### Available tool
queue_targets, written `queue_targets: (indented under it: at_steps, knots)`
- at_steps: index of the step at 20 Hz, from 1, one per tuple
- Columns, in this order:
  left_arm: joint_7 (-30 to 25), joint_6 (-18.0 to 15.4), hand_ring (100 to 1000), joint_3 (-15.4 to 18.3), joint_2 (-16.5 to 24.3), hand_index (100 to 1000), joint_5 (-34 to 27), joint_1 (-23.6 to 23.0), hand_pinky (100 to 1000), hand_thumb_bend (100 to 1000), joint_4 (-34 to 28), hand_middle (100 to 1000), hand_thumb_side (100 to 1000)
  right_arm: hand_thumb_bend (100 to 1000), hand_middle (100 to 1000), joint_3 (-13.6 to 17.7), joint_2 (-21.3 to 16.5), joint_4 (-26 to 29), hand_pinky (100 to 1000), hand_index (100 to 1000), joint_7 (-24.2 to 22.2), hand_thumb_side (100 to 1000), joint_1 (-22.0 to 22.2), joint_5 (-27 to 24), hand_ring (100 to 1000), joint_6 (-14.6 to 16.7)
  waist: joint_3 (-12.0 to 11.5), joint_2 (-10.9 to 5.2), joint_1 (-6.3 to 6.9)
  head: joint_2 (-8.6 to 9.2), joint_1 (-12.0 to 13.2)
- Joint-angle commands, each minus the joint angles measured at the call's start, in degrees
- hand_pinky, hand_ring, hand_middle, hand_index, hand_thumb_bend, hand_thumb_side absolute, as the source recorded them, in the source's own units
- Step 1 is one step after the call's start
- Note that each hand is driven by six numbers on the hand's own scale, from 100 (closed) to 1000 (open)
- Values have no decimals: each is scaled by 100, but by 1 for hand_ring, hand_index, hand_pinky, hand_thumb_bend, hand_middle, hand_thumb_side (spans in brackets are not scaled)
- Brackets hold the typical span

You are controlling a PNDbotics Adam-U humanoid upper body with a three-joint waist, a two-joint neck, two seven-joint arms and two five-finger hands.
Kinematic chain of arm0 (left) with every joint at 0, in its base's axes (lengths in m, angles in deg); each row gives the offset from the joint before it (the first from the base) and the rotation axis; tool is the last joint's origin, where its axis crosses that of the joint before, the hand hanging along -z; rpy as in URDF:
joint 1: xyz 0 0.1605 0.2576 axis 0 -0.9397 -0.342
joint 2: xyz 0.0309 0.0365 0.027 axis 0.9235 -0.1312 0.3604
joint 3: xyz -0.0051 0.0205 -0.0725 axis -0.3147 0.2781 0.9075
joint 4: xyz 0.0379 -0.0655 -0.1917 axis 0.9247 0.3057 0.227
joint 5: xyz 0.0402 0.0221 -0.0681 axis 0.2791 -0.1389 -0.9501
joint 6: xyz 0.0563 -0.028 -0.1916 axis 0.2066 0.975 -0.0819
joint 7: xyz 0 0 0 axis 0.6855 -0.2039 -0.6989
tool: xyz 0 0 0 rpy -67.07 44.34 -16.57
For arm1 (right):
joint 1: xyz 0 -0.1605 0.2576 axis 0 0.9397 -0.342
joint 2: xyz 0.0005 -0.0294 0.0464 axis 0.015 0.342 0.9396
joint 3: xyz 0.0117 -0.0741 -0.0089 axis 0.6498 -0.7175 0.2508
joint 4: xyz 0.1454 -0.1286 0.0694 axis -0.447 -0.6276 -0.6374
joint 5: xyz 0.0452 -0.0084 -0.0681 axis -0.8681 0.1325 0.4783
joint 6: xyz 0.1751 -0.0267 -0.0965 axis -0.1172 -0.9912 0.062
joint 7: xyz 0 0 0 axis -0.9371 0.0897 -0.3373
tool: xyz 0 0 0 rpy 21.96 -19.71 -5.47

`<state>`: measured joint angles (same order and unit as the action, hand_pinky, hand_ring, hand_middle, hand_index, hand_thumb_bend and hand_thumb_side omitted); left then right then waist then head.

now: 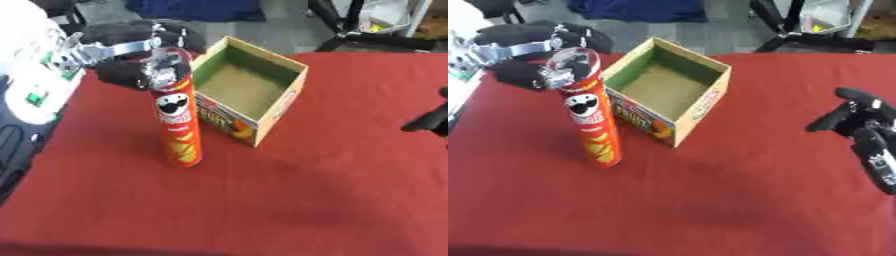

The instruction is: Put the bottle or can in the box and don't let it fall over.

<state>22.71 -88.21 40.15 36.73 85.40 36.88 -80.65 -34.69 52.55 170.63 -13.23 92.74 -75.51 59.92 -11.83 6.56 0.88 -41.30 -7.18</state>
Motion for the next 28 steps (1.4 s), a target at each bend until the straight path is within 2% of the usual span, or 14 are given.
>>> queue_targets:
  at_steps: [1, 15, 28]
  knots:
    - [-1196, -1233, 869, 15, 30, 932, 52, 89, 833, 100, -26, 913, 1000, 100, 559, 42, -135, 133, 691, 891, 28, 523, -33, 16, 646, -2, 5, -40, -13, -37, 18]
    - [-1396, -1432, 903, -80, -31, 942, 309, 75, 889, 100, 132, 947, 1000, 100, 556, 46, -138, 133, 689, 890, 90, 523, -55, -22, 641, -30, 26, -37, -7, -54, 26]
    - [-1418, -1585, 860, -128, -73, 946, 582, 59, 706, 100, 383, 962, 1000, 100, 556, 44, -144, 133, 689, 890, 110, 523, -70, -45, 640, -49, 46, -36, -2, -42, 46]
